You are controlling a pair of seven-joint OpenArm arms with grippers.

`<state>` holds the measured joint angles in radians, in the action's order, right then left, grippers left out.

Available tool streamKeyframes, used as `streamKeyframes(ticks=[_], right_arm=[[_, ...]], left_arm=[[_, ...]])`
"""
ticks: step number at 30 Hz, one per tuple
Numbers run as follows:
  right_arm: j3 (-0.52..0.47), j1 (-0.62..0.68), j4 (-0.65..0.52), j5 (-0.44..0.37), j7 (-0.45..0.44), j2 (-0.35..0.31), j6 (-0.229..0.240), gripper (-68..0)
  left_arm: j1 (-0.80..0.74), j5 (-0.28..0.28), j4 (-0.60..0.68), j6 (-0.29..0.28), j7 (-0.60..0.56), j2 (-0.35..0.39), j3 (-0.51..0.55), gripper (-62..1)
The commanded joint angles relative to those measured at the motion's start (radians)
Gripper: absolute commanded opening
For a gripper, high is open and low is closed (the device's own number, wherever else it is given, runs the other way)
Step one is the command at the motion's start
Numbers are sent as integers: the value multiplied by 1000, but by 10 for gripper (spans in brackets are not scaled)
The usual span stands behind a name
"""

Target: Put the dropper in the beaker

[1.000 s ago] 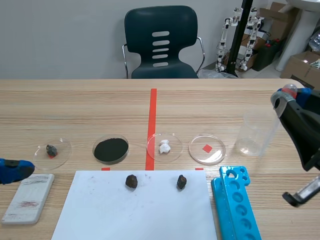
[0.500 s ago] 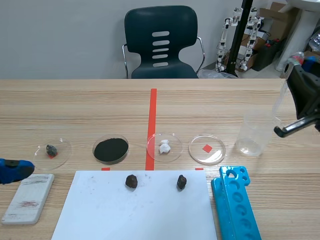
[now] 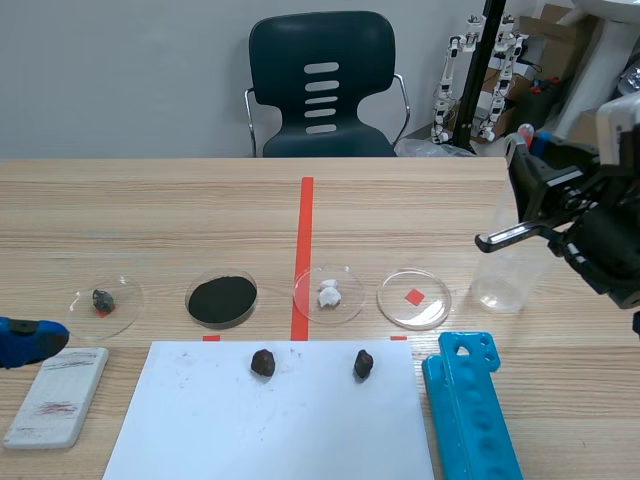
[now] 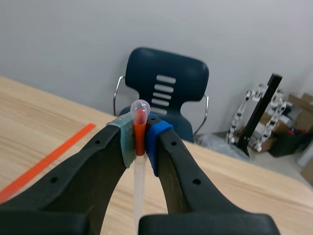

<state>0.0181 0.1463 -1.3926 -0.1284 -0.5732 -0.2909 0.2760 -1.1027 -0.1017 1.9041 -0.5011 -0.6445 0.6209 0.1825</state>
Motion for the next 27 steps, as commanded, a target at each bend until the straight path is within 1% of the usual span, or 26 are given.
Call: streamKeyframes(ticks=[1,5,18,27], right_arm=[[0,-24,7,-15,-12,-5,0,-665],[11,-49,59,-15,-13,-3,0,-665],[11,-96,178,-15,-9,-2,0,-665],[11,-119,241,-15,-9,-2,0,-665]], left_arm=[[-8,-10,8,-3,-16,-8,-4,14],[-8,-10,8,-3,-16,-8,-4,14],[-8,-10,8,-3,-16,-8,-4,14],[-8,-10,8,-3,-16,-8,-4,14]])
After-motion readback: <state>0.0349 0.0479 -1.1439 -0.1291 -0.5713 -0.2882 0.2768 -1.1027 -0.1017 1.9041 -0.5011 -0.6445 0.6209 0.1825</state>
